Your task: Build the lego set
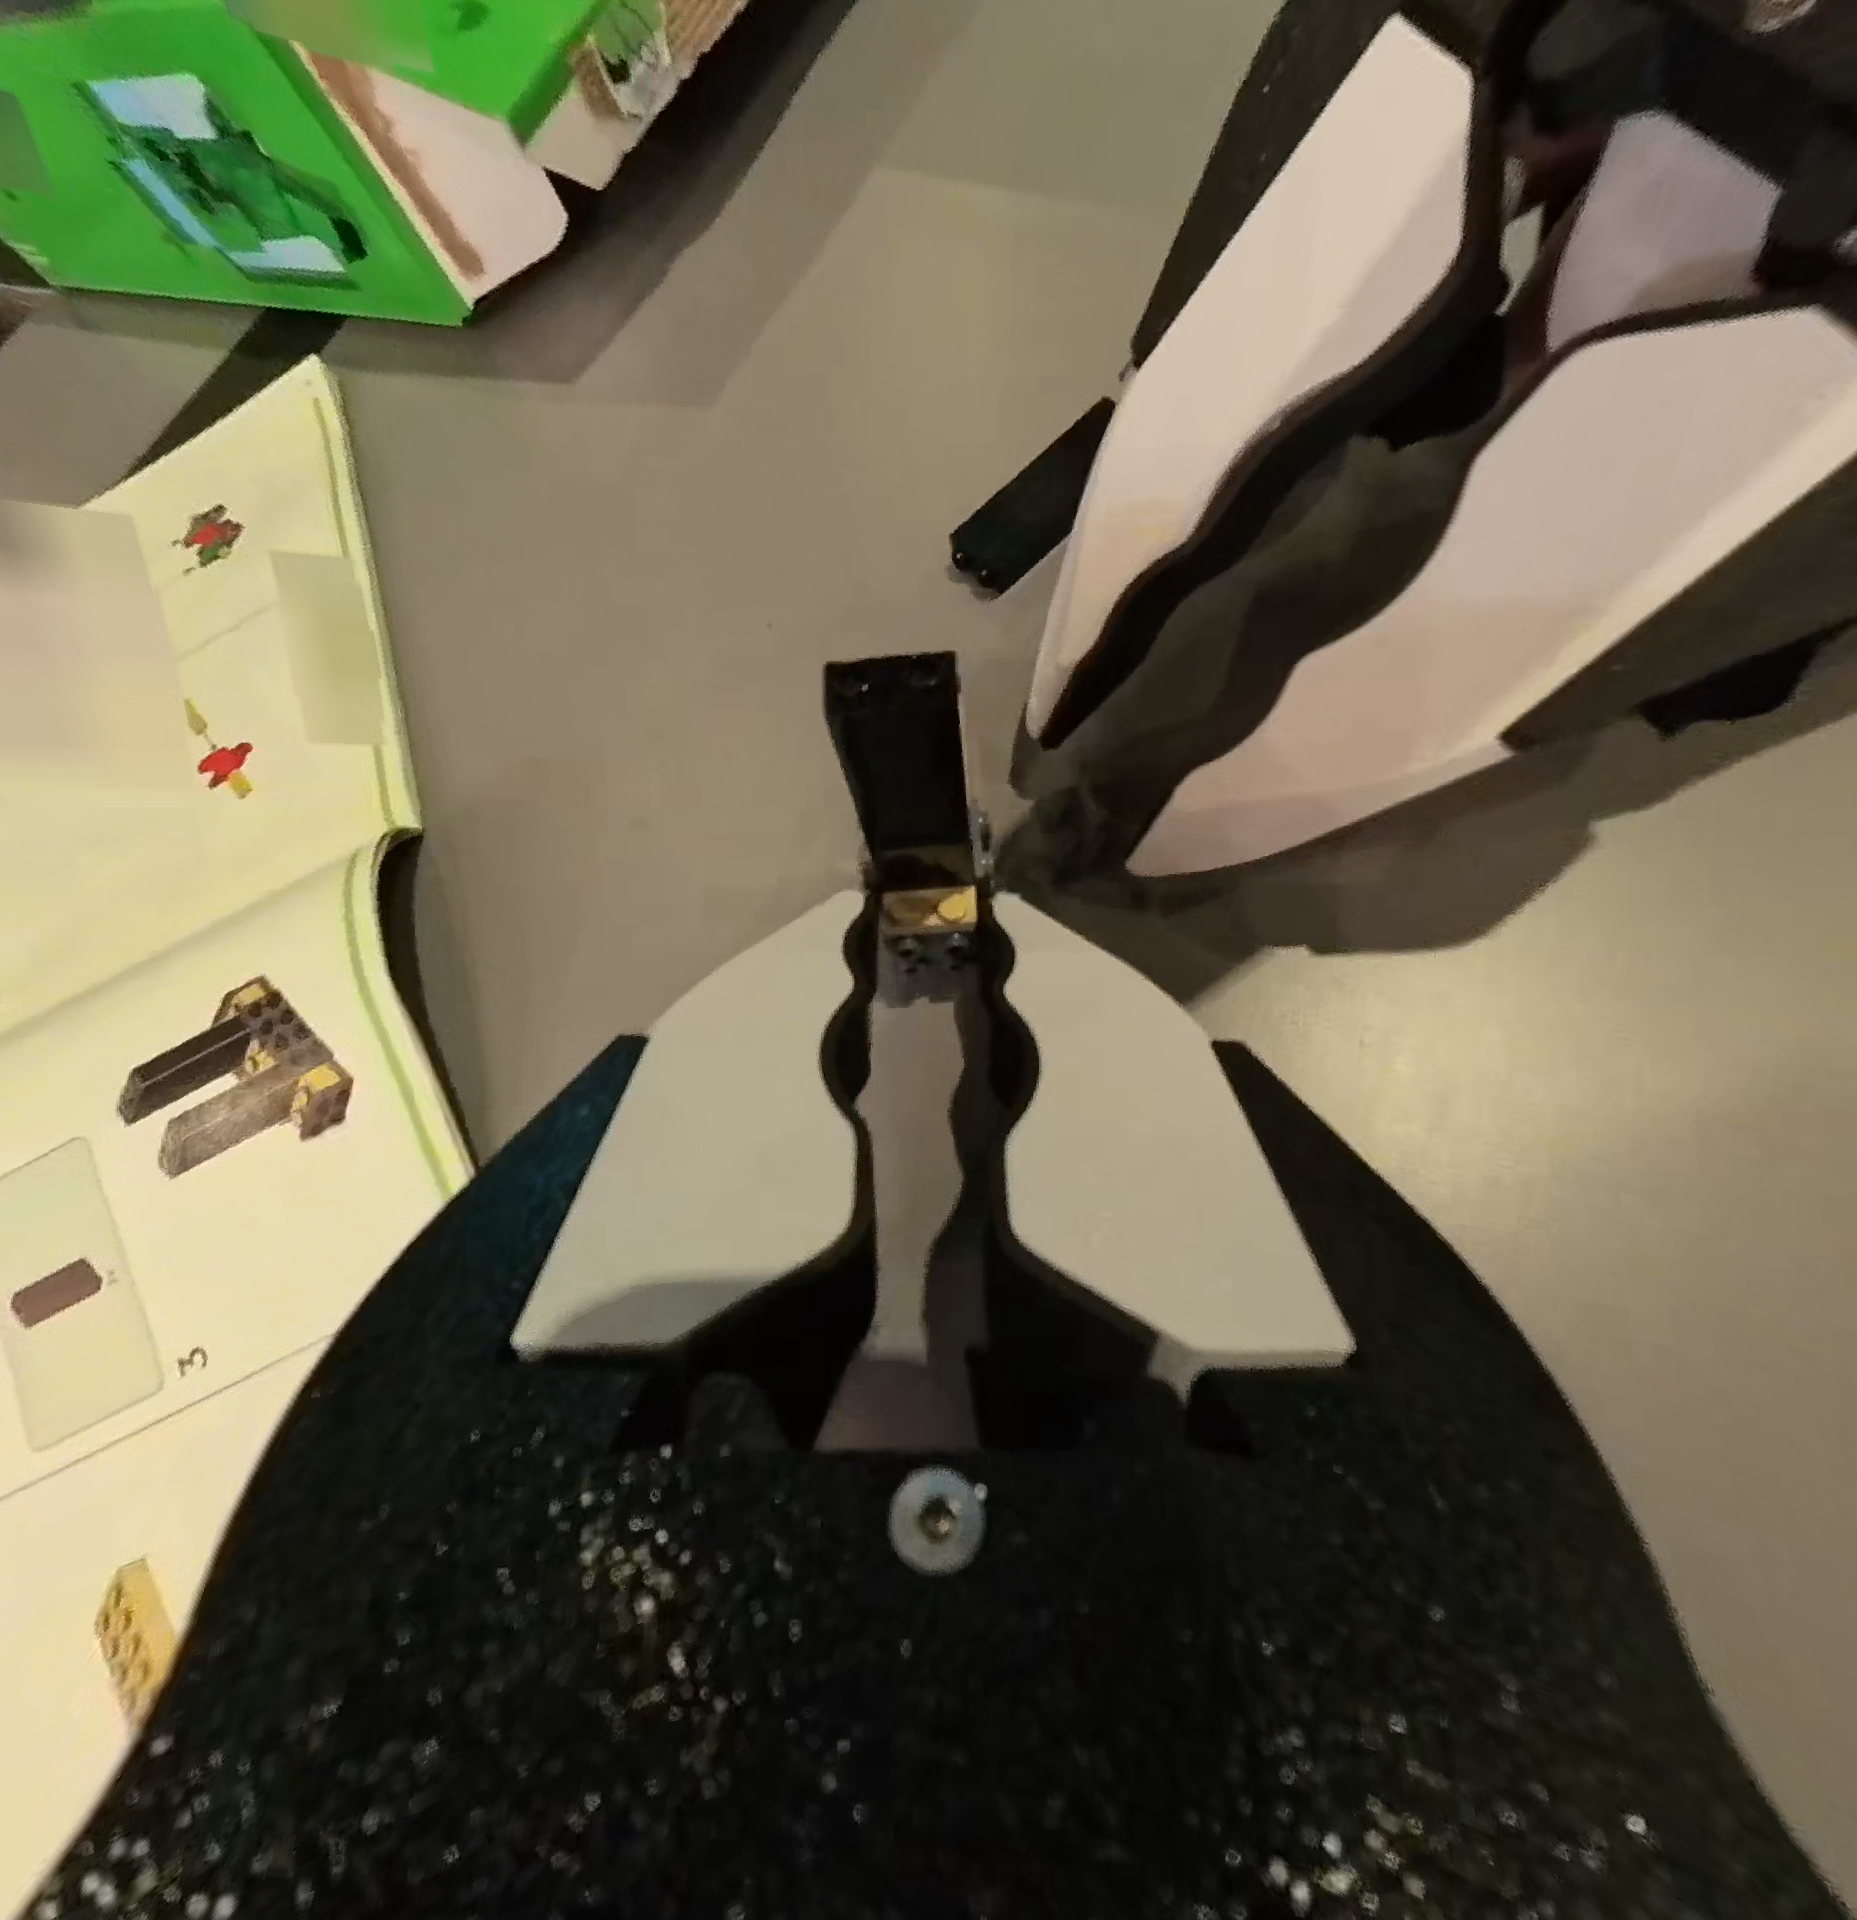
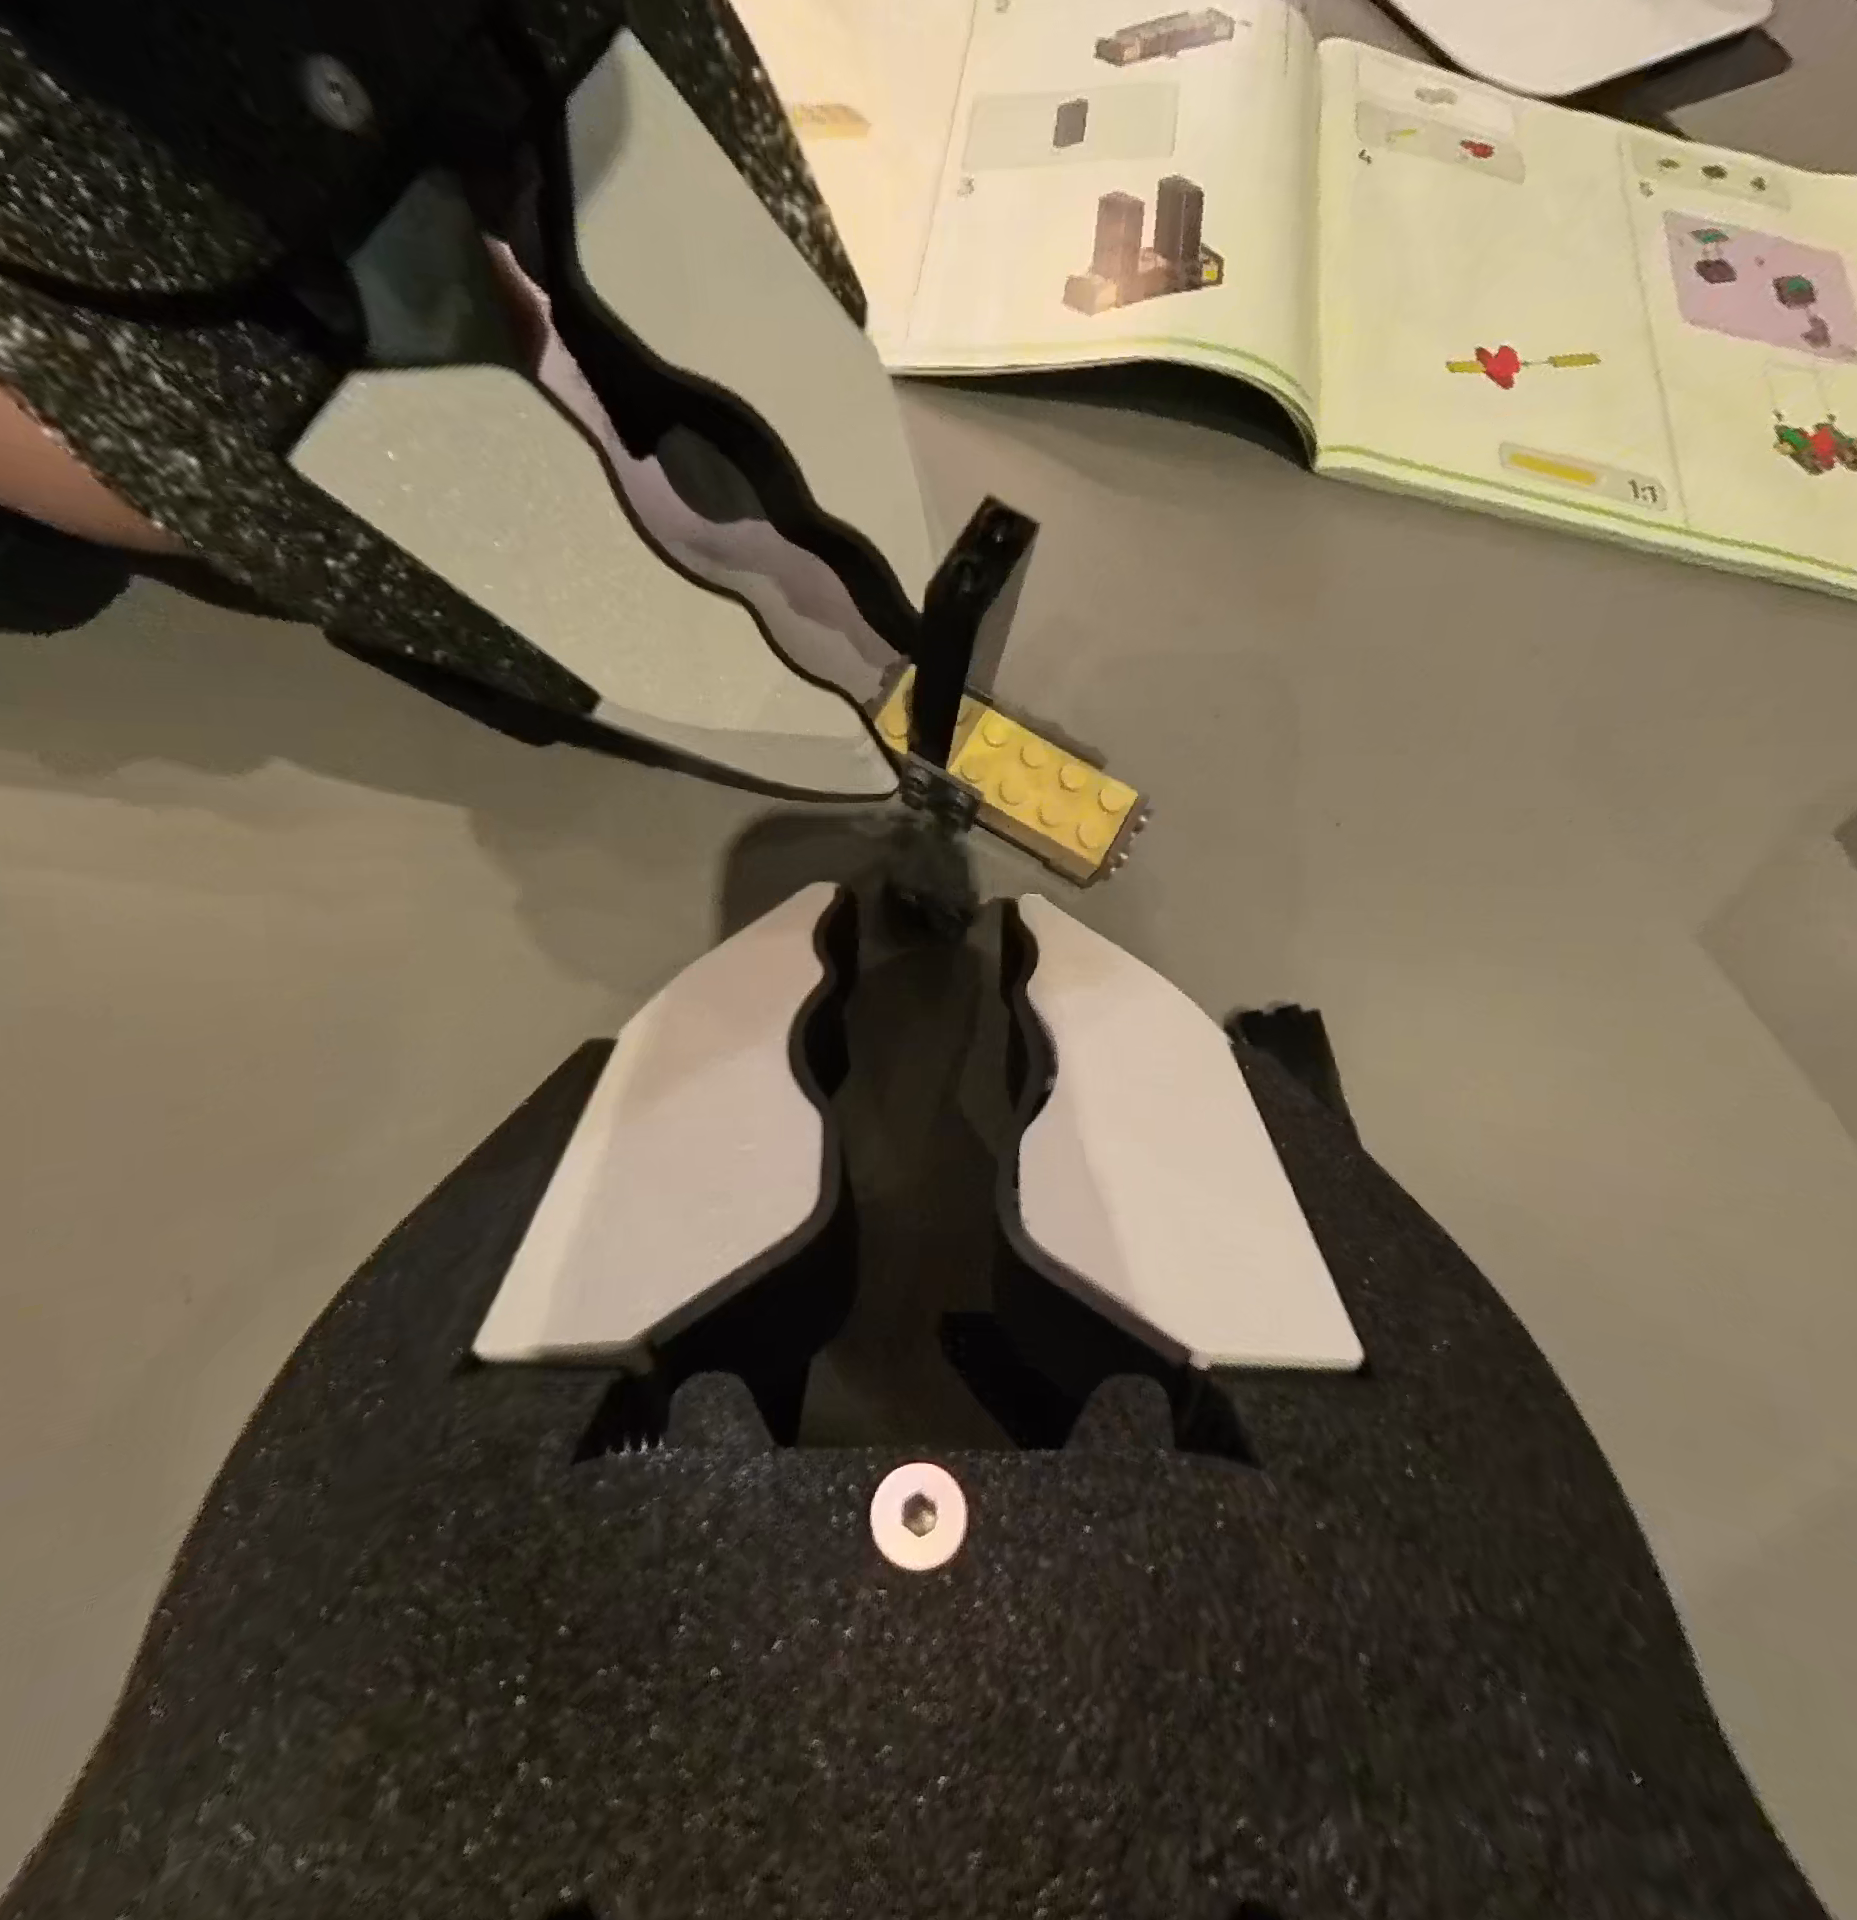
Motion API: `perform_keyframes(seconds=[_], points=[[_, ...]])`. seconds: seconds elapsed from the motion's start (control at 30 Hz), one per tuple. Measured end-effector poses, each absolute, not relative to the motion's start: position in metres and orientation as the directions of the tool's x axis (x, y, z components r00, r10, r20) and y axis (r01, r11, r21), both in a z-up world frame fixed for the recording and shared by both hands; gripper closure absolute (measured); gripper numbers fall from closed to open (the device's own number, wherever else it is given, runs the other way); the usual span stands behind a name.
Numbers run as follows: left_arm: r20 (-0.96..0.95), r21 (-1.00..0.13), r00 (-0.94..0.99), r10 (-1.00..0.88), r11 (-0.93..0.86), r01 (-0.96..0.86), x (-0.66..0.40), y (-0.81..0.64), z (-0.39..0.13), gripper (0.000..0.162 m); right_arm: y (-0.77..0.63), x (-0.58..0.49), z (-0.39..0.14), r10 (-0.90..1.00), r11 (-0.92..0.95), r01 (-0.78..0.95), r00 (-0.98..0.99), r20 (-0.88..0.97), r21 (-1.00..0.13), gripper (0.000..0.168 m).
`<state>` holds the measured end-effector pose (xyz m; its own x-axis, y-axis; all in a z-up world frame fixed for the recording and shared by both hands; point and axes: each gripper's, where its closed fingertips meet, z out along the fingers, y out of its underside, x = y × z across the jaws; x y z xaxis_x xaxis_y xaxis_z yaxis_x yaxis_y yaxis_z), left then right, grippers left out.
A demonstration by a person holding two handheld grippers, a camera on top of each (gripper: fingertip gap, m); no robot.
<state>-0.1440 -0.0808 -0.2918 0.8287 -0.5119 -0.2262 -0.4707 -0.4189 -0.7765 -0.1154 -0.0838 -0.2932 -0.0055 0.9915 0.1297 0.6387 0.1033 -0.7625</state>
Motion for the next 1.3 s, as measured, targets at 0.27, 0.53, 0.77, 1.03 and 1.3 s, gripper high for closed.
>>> perform_keyframes(seconds=[0.27,0.53,0.77,1.03,1.3], points=[[-0.137,-0.845,0.863,-0.487,-0.397,-0.358,-0.152,-0.089,-0.278,0.144,-0.082,-0.12,-0.294,0.99,0.075,0.644,0.044,0.135,-0.761,0.151],[-0.142,-0.817,0.877,-0.459,-0.445,-0.366,-0.159,-0.091,-0.285,0.144,-0.078,-0.117,-0.294,0.991,0.078,0.652,0.033,0.131,-0.754,0.151],[-0.161,-0.76,0.863,-0.479,-0.497,-0.418,-0.16,-0.094,-0.298,0.144,-0.073,-0.113,-0.29,0.99,0.099,0.641,0.015,0.142,-0.761,0.152],[-0.184,-0.766,0.877,-0.444,-0.494,-0.411,-0.167,-0.092,-0.296,0.125,-0.068,-0.111,-0.289,0.985,0.123,0.623,0.02,0.173,-0.772,0.152],[-0.187,-0.791,0.879,-0.438,-0.463,-0.4,-0.178,-0.097,-0.29,0.096,-0.069,-0.112,-0.291,0.987,0.118,0.625,0.01,0.16,-0.771,0.152]])
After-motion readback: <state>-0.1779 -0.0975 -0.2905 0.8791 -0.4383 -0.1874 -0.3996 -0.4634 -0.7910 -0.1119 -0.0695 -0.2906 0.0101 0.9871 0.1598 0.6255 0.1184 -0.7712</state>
